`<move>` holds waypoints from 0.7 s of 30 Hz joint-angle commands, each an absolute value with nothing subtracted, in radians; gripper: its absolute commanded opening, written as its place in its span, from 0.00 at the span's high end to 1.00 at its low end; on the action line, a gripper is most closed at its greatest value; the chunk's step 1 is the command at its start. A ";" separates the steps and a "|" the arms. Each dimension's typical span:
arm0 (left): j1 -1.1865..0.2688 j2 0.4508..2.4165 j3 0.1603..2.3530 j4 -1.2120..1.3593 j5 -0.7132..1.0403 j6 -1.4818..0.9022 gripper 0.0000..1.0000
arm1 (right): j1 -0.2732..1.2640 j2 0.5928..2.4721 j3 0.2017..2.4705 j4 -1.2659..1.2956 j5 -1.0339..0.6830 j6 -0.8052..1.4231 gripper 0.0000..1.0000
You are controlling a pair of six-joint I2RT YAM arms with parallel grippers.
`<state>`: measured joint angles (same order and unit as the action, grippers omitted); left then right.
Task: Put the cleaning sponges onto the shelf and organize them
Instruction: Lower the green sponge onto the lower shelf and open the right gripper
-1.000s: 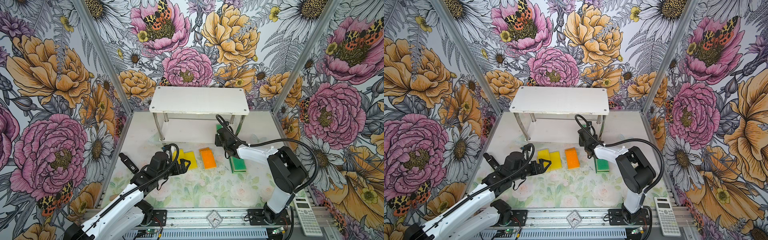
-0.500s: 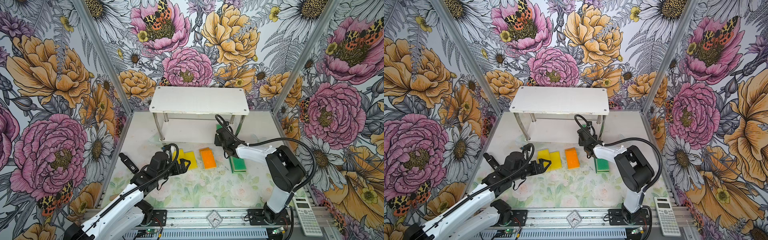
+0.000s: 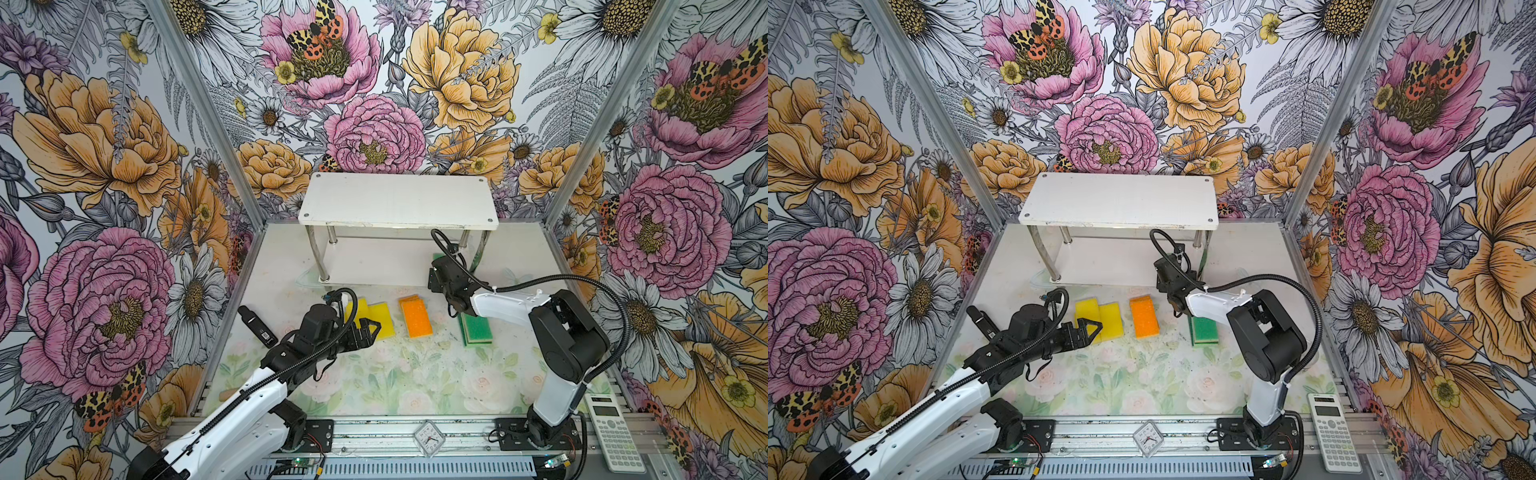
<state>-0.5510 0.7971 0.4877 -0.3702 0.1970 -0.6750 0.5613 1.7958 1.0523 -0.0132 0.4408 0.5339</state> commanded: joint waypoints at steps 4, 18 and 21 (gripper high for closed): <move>-0.546 0.778 0.473 -0.372 0.216 -0.684 0.01 | 0.557 1.792 1.073 -0.018 0.453 0.538 0.23; -0.549 0.781 0.471 -0.372 0.211 -0.686 0.01 | 0.569 1.692 1.021 -0.053 0.441 0.507 0.13; -0.549 0.779 0.470 -0.372 0.211 -0.689 0.01 | 0.582 1.660 1.015 -0.092 0.436 0.495 0.12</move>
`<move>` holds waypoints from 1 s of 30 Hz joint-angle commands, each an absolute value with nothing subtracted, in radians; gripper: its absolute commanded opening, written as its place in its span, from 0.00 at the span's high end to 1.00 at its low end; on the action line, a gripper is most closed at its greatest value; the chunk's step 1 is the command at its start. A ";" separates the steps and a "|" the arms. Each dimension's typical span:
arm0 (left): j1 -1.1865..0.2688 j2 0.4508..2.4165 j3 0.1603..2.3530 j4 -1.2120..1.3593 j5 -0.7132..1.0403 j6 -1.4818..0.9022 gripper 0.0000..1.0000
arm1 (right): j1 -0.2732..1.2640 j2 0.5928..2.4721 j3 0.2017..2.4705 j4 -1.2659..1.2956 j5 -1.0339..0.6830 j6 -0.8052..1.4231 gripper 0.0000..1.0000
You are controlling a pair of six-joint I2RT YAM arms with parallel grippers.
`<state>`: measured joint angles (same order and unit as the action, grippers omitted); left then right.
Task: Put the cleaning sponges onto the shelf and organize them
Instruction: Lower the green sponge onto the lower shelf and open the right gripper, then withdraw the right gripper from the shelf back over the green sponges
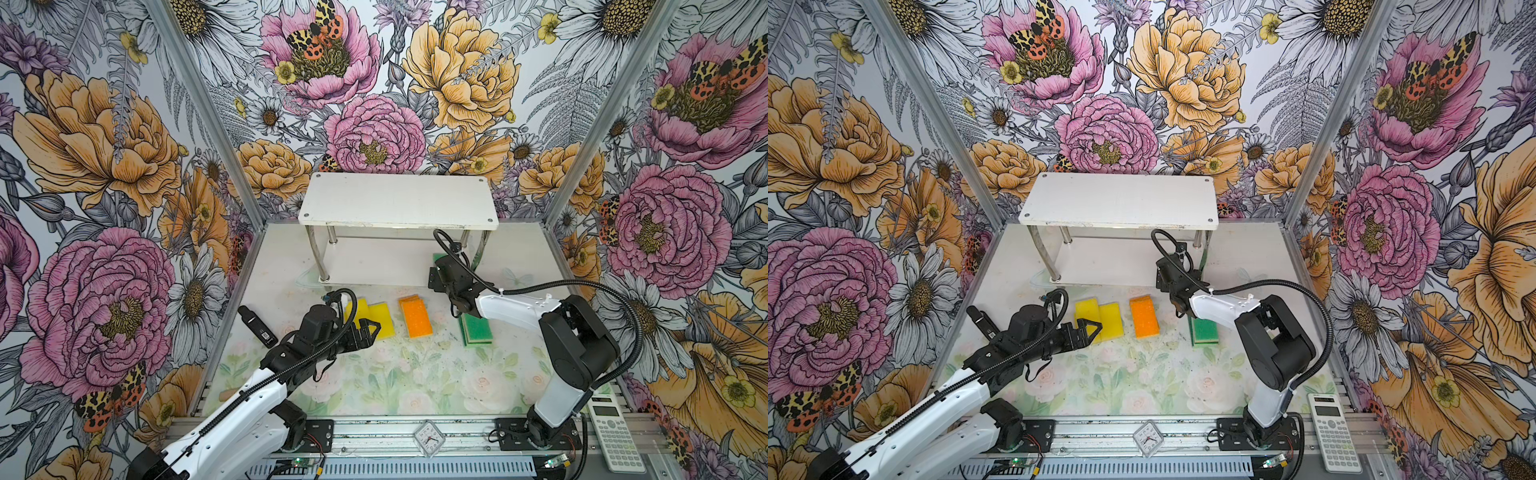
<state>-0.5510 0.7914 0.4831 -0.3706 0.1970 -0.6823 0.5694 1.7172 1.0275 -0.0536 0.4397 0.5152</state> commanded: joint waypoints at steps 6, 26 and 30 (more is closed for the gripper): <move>-0.549 0.776 0.463 -0.370 0.200 -0.692 0.01 | 0.627 1.546 0.970 -0.201 0.401 0.479 0.11; -0.564 0.844 0.454 -0.314 0.186 -0.704 0.01 | 0.667 1.109 0.746 -0.653 0.223 0.607 0.00; -0.574 0.842 0.454 -0.314 0.186 -0.713 0.01 | 0.669 1.112 0.708 -0.659 0.233 0.629 0.00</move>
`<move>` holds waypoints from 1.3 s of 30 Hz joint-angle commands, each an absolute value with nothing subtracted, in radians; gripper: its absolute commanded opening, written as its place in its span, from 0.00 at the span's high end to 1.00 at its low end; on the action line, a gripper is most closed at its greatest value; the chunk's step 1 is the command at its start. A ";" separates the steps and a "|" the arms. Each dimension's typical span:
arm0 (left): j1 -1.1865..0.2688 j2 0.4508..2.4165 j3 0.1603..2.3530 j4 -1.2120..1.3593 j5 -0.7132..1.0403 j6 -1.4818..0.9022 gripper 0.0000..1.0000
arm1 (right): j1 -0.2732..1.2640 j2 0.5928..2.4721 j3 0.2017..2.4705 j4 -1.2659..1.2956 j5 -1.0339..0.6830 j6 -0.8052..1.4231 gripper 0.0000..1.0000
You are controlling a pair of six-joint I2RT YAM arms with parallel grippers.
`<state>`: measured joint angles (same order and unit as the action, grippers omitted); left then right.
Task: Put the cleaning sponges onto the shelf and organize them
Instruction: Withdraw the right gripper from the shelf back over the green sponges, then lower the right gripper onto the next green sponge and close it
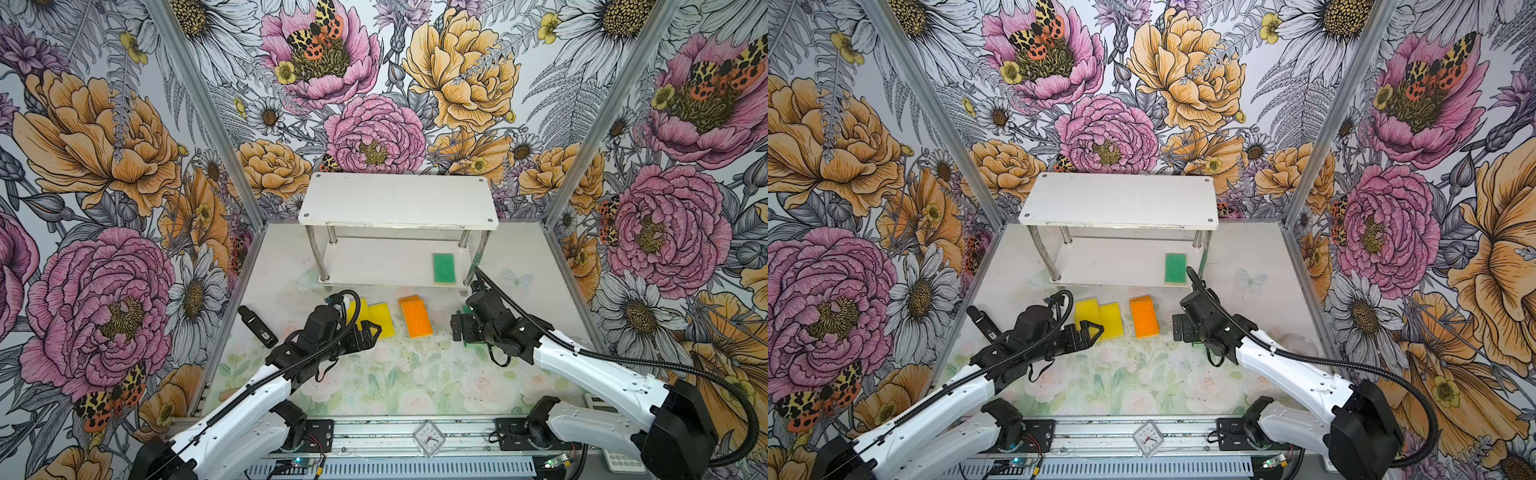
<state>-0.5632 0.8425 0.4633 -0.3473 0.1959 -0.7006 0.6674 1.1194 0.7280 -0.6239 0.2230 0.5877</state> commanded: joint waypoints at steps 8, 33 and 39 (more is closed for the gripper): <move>-0.590 0.846 0.456 -0.314 0.167 -0.727 0.01 | 0.666 1.050 0.663 -0.667 0.283 0.643 0.00; -0.600 0.889 0.465 -0.301 0.161 -0.716 0.01 | 0.609 1.181 0.712 -0.662 0.338 0.546 0.02; -0.600 0.898 0.463 -0.296 0.163 -0.716 0.01 | 0.598 1.207 0.724 -0.642 0.317 0.529 0.04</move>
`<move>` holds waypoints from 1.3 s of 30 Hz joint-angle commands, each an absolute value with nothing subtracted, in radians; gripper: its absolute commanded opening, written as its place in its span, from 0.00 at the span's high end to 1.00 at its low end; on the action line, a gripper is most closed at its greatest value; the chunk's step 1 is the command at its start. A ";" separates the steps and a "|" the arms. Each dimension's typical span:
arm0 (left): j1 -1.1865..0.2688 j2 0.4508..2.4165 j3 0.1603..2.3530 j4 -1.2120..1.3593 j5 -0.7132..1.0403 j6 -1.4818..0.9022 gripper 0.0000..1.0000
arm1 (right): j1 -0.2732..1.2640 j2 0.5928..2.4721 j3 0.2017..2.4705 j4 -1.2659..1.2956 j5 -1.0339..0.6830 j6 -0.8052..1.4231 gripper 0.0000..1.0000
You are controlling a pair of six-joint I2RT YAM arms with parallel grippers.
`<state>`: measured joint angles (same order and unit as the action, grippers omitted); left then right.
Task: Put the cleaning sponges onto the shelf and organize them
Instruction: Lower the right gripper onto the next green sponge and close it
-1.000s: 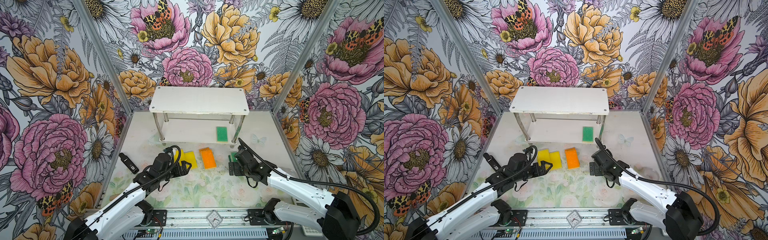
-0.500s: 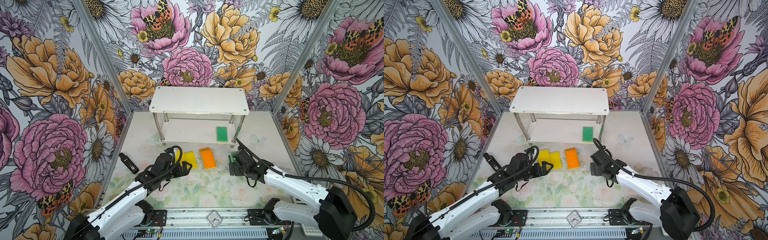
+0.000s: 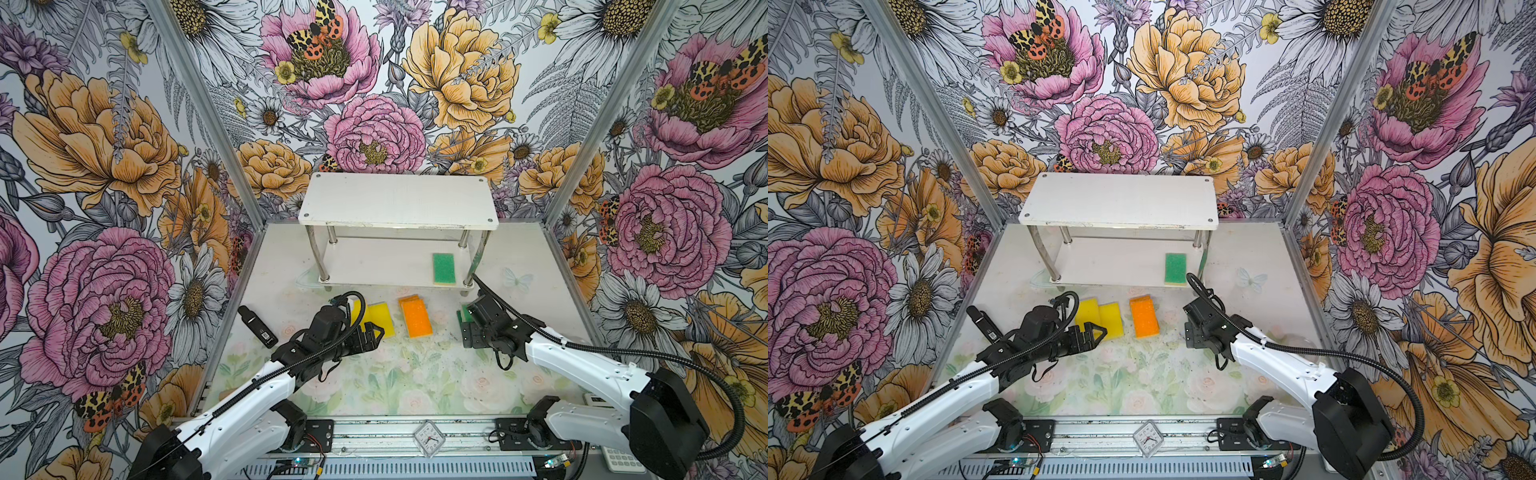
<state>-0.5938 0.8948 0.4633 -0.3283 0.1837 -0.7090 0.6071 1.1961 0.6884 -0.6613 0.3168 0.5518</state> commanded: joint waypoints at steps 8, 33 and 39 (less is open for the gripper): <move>-0.601 0.891 0.456 -0.296 0.162 -0.721 0.01 | 0.588 1.246 0.719 -0.606 0.298 0.521 0.08; -0.601 0.890 0.453 -0.302 0.152 -0.735 0.01 | 0.570 1.265 0.689 -0.555 0.264 0.515 0.22; -0.603 0.890 0.451 -0.304 0.150 -0.736 0.01 | 0.566 1.272 0.677 -0.540 0.264 0.514 0.22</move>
<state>-0.5938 0.8974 0.4633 -0.3248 0.1730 -0.7307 0.5743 1.2594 0.6888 -0.5735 0.2642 0.5220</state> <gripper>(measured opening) 0.989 0.775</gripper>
